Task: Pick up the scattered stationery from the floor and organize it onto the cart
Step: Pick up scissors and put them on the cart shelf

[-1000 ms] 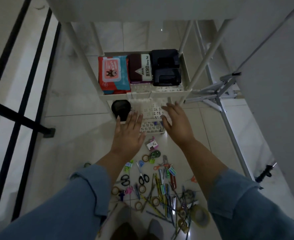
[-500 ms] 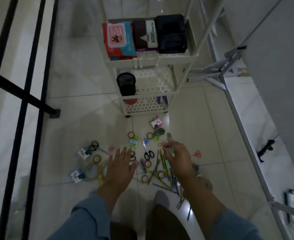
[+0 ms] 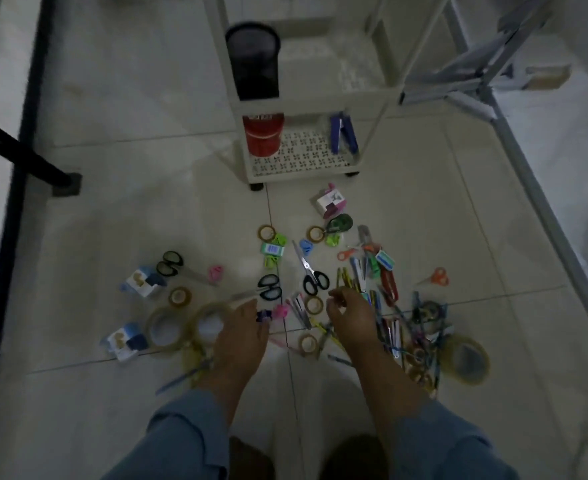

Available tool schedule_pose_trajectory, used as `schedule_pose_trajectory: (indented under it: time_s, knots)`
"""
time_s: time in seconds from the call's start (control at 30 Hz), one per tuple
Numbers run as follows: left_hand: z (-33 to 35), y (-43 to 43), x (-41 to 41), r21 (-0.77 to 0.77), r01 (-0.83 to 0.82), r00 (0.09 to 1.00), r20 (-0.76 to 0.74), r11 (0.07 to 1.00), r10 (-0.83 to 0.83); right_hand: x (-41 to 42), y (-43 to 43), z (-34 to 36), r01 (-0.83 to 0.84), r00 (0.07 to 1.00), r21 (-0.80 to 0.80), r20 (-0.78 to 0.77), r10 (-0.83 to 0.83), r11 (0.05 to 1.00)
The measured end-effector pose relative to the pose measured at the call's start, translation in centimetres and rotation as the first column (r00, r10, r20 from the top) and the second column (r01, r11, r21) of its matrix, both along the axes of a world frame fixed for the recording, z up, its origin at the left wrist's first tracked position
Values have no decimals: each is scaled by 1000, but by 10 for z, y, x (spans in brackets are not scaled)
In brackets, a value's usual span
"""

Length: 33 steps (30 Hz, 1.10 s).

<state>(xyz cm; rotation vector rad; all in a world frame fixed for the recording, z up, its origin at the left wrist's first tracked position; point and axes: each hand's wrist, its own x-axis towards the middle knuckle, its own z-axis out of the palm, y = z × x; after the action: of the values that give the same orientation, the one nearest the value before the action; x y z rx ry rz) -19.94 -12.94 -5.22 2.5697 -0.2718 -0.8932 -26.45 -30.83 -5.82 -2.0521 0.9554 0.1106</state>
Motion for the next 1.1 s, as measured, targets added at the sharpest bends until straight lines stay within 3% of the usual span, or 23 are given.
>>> schedule_pose_trajectory:
  time_s: [0.1,0.23,0.33,0.4,0.57,0.63,0.7,0.77,0.87,0.93,1.03,1.1]
  knots:
    - [-89,-18,7,-48,-58,998,29,997,59,22,-17,-88,-65,998,-84,-2,65,994]
    - [-184,-35,33,-90,-95,969,220,991,113,58,-33,-183,-216,976,-334,-95,195,918]
    - [-209,-41,46,-154,-170,912,351,973,214,73,-29,-216,-205,978,-423,-47,204,882]
    - [-210,-40,51,-147,-168,914,346,975,209,72,-22,-222,-190,978,-432,-10,206,881]
    - [-182,-44,63,165,-38,993,113,986,19,66,-17,-202,-228,971,-308,-144,192,924]
    - [-183,-40,67,330,33,993,93,943,-68,69,-20,-199,-265,959,-282,-172,224,922]
    - [-188,-32,72,383,42,990,111,923,-91,72,-26,-200,-327,942,-289,-180,284,900]
    - [-191,-23,79,335,54,992,89,940,-89,75,-33,-199,-350,936,-288,-133,324,891]
    - [-187,-16,85,271,147,986,39,951,-163,80,-36,-190,-327,932,-245,76,354,913]
    - [-184,-16,86,156,165,985,20,974,-170,83,-32,-181,-390,879,-205,209,429,898]
    - [-179,-17,88,-126,36,998,-44,991,-42,92,-20,-173,-524,775,-168,311,550,835]
    - [-172,-18,92,-266,-82,986,-163,961,39,98,-13,-172,-560,747,-154,331,577,814]
